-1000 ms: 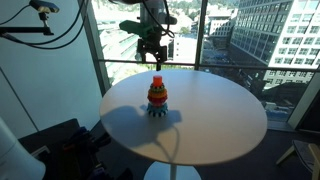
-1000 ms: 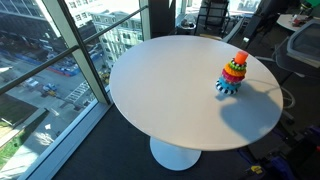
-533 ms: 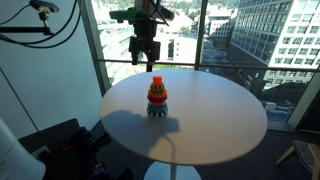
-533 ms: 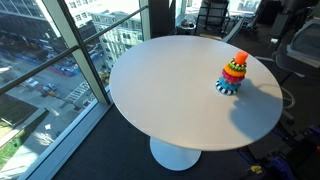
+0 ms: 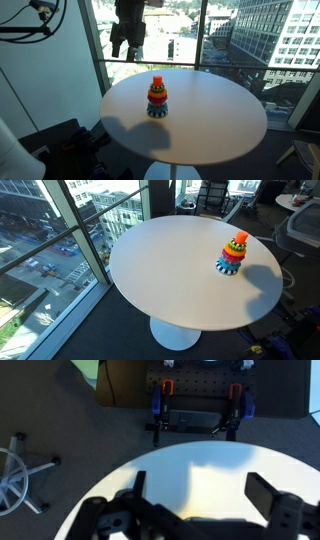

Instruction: Put the black and white circular object on the orange object

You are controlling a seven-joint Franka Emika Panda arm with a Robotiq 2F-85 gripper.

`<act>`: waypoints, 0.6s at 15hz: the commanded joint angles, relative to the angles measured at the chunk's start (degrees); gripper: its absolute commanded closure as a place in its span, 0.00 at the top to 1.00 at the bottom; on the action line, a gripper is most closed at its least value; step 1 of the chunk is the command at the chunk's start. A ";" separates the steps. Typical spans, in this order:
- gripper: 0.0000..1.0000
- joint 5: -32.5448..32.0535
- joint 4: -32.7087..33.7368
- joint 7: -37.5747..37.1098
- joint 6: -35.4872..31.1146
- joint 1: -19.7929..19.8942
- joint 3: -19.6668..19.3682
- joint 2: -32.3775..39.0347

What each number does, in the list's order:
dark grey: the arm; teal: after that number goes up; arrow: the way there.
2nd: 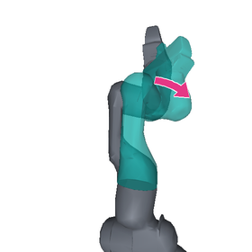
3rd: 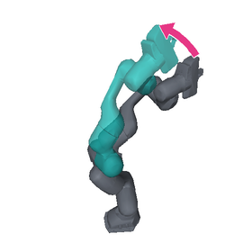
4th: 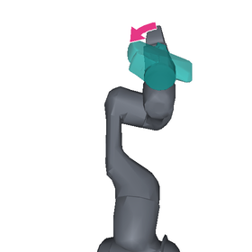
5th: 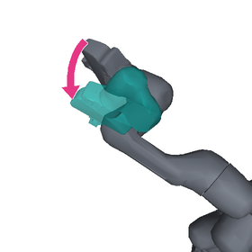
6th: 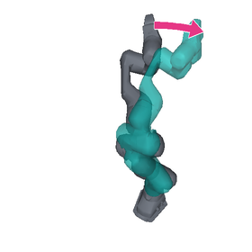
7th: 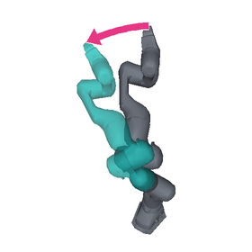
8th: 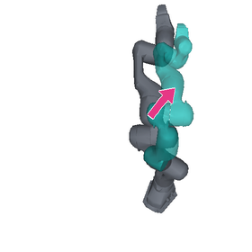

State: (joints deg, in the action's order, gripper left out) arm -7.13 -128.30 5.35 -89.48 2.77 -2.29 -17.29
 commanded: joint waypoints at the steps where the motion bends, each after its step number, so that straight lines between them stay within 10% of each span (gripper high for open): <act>1: 1.00 -1.12 -2.57 1.32 2.14 0.10 -0.88 -6.81; 9: 1.00 -0.25 -6.49 1.49 1.03 0.39 -3.23 -17.46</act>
State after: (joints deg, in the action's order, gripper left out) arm -7.37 -132.69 6.04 -87.50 2.80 -4.77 -30.91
